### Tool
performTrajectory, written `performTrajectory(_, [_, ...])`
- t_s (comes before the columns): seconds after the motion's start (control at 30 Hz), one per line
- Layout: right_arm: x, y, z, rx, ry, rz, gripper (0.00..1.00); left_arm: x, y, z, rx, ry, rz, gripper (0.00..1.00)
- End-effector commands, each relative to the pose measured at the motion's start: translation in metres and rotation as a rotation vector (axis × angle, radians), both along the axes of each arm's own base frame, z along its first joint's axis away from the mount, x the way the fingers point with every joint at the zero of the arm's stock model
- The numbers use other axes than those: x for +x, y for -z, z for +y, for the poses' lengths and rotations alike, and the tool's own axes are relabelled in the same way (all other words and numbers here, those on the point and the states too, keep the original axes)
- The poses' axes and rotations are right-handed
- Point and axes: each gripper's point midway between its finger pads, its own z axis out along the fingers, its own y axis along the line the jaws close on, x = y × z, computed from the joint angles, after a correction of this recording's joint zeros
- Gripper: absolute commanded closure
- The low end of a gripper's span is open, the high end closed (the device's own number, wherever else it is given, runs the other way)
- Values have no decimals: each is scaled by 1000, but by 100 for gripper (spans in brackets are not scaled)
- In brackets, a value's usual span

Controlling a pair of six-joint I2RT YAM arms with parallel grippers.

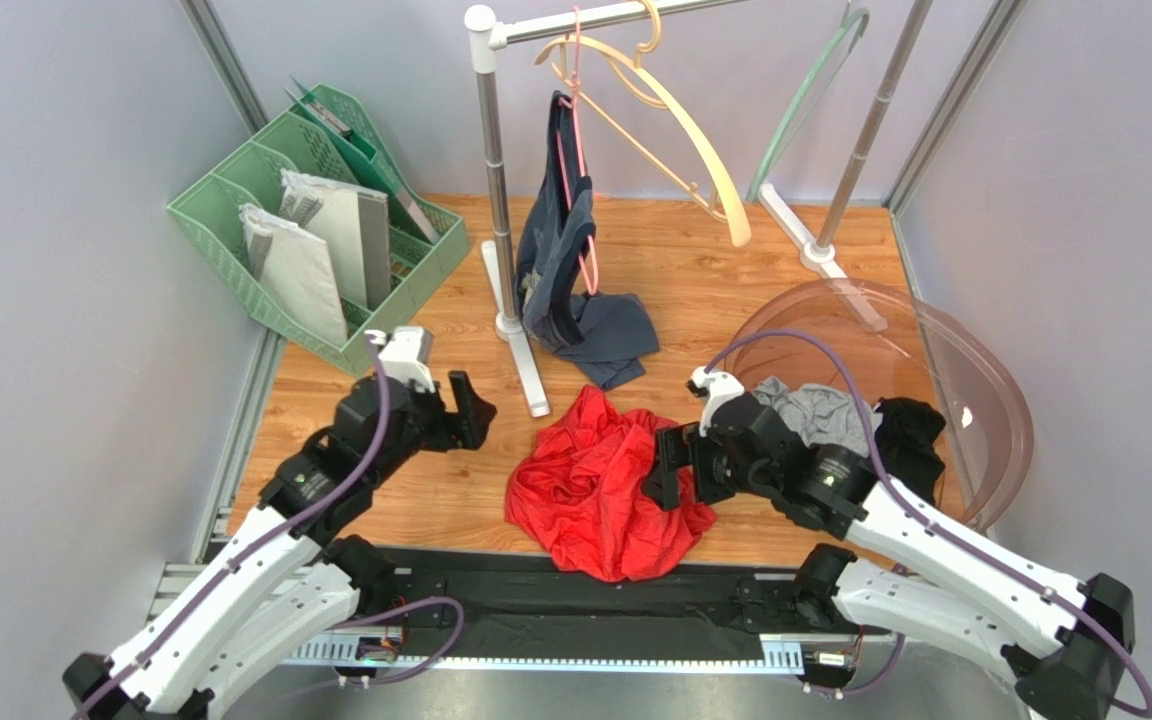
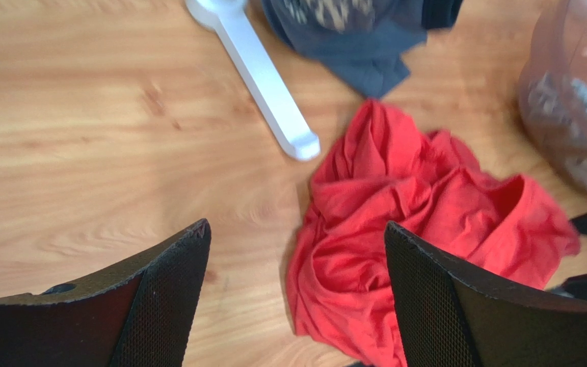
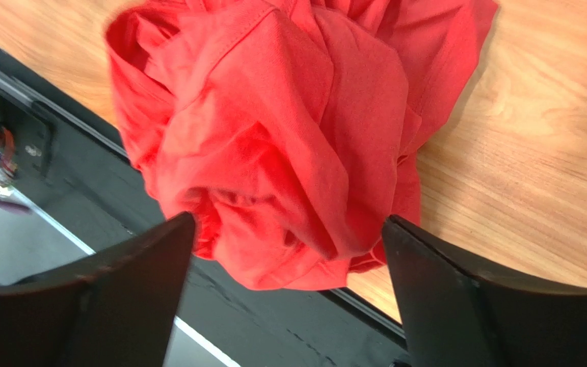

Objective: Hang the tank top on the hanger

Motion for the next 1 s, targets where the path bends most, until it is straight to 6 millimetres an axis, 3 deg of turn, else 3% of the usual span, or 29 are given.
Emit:
performTrajectory(0.0, [16, -44, -4, 75, 108, -120, 0, 2, 10, -31, -76, 34, 17, 12])
performTrajectory(0.03, [18, -53, -4, 83, 112, -141, 0, 0, 23, -39, -69, 62, 43, 11])
performTrajectory(0.1, [22, -64, -1, 87, 105, -160, 1, -2, 18, -63, -125, 160, 15, 11])
performTrajectory(0.13, [25, -81, 3, 113, 100, -187, 2, -2, 28, -68, -119, 183, 29, 11])
performTrajectory(0.17, [24, -85, 7, 114, 88, -192, 2, 0, 24, -75, -142, 206, 4, 10])
performTrajectory(0.23, [27, -101, 11, 131, 91, -221, 3, 3, 36, -77, -119, 210, 18, 10])
performTrajectory(0.3, [26, -103, 17, 140, 75, -221, 3, 7, 41, -80, -95, 225, 9, 10])
performTrajectory(0.53, [25, -77, 28, 154, 78, -170, 3, 17, 70, -110, -46, 333, 90, 17])
performTrajectory(0.8, [21, -42, 34, 121, 79, -104, 3, 15, 101, -119, -2, 388, 172, 26])
performTrajectory(0.97, [19, -36, 37, 117, 73, -87, 3, 11, 106, -128, -27, 434, 188, 33])
